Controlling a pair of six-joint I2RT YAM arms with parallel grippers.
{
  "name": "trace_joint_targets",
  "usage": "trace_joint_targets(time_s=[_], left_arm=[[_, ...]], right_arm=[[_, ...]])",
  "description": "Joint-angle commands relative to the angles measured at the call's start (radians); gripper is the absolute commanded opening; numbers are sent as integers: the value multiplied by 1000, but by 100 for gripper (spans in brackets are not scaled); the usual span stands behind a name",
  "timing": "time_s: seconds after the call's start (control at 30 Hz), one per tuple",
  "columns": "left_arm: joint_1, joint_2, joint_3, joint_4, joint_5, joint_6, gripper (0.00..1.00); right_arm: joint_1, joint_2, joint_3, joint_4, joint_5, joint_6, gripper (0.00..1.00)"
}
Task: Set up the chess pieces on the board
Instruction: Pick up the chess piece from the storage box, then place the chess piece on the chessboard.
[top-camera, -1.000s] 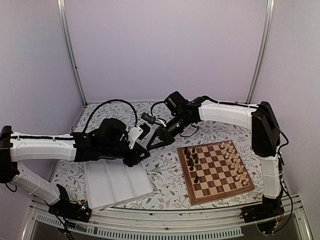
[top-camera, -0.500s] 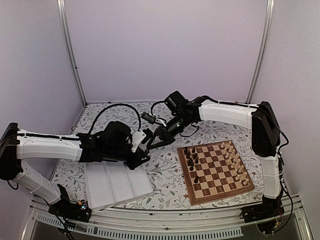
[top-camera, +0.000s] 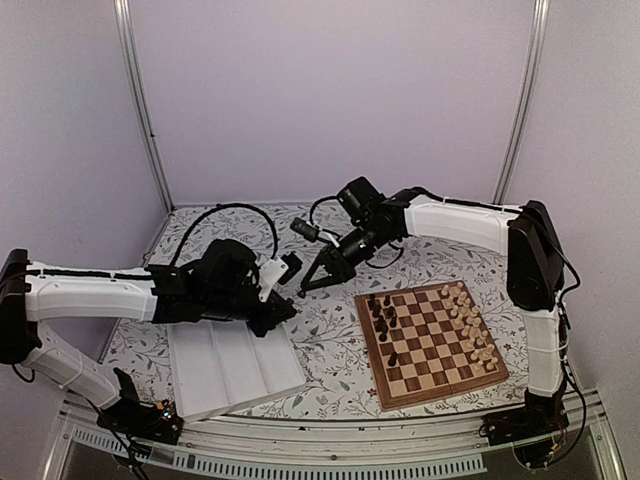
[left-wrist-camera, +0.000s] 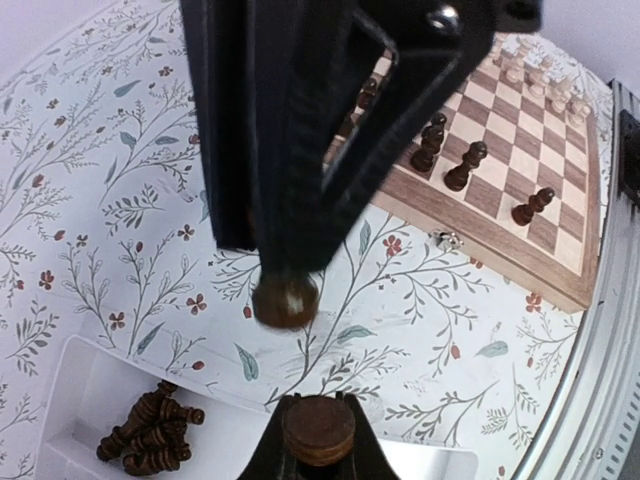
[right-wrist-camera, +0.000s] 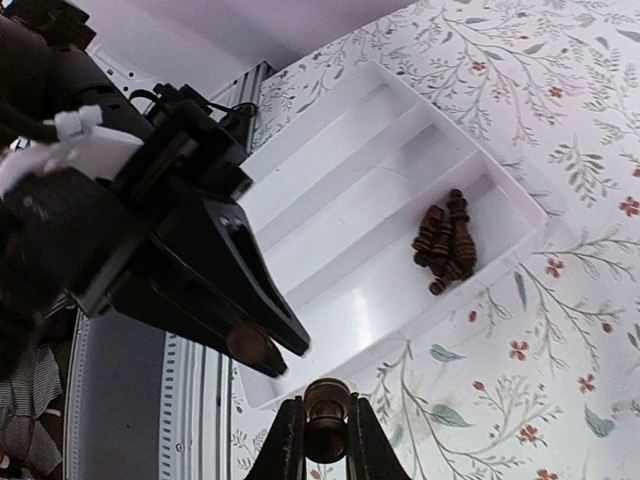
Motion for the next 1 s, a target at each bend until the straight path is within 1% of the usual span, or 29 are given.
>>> trace_joint_targets(time_s=[0.0, 0.1, 0.23, 0.33, 0.43, 0.5, 0.57, 0.73, 0.87, 0.97], left_arm=[[38, -64, 33, -39, 12, 18, 0], [77, -70, 62, -86, 17, 28, 0], [144, -34, 112, -141, 19, 53, 0], [188, -2, 128, -133, 30, 66, 0], [245, 12, 107, -88, 97, 54, 0], [275, 22, 108, -81, 127, 44, 0], [294, 25, 113, -81, 136, 46, 0], [333, 21, 108, -72, 155, 38, 0], [337, 21, 104, -73, 146, 40, 0], [338, 21, 104, -74, 145, 41, 0]], right_arm=[[-91, -127, -48, -4, 113, -51, 0], [-112, -213, -151, 3, 224, -124, 0], [-112, -407, -349, 35, 326, -244, 1], [-111, -516, -499, 38, 359, -319, 1], [-104, -618, -618, 21, 357, -375, 1], [-66, -671, -690, 9, 369, -409, 1], [2, -723, -762, 13, 410, -431, 1], [154, -796, -907, 53, 523, -456, 1], [203, -801, -978, 72, 598, -479, 1], [229, -797, -1019, 95, 623, -488, 1]])
